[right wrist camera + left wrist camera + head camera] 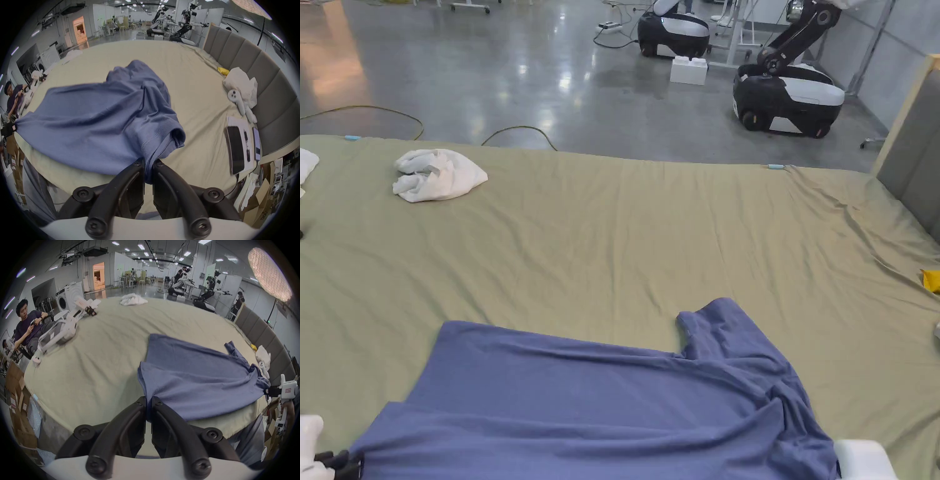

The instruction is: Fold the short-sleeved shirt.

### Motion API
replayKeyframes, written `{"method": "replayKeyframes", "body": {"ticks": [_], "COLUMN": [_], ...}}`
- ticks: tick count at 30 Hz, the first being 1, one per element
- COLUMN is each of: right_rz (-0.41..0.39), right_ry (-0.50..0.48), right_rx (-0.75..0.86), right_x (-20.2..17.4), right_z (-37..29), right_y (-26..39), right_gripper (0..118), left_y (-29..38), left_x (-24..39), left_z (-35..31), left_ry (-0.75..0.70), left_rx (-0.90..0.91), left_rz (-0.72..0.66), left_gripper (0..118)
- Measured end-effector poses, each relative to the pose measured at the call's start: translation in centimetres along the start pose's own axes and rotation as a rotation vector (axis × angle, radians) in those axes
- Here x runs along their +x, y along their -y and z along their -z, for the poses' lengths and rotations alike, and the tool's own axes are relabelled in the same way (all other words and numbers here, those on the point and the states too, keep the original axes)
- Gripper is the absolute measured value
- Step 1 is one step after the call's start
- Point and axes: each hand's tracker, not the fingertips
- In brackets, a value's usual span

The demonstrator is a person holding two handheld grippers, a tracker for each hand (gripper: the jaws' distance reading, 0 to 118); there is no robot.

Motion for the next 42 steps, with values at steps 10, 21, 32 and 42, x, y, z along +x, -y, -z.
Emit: {"method": "replayKeyframes", "body": {"ticks": [10, 21, 32, 42], "right_rz": [-0.013, -0.025, 0.057, 0.076], "right_ry": [0.037, 0.078, 0.041, 0.022], "right_rx": [-0.05, 0.361, 0.862, 1.007], "right_x": [-1.2, -3.3, -9.1, -10.9], "right_z": [3.6, -2.8, -7.3, -8.5], "right_y": [3.6, -0.6, -7.4, -8.6], "right_gripper": [9, 83, 79, 0], "left_y": [4.4, 0.6, -6.3, -7.9], "left_x": [-0.5, 2.6, 8.0, 8.3], "left_z": [4.1, 1.9, -1.9, -4.0], "left_ry": [-0.028, 0.044, -0.046, -0.031], "left_rx": [-0.144, 0.121, 0.596, 0.762], "left_rz": [-0.001, 0.044, 0.095, 0.087], "left_gripper": [7, 62, 62, 4]}}
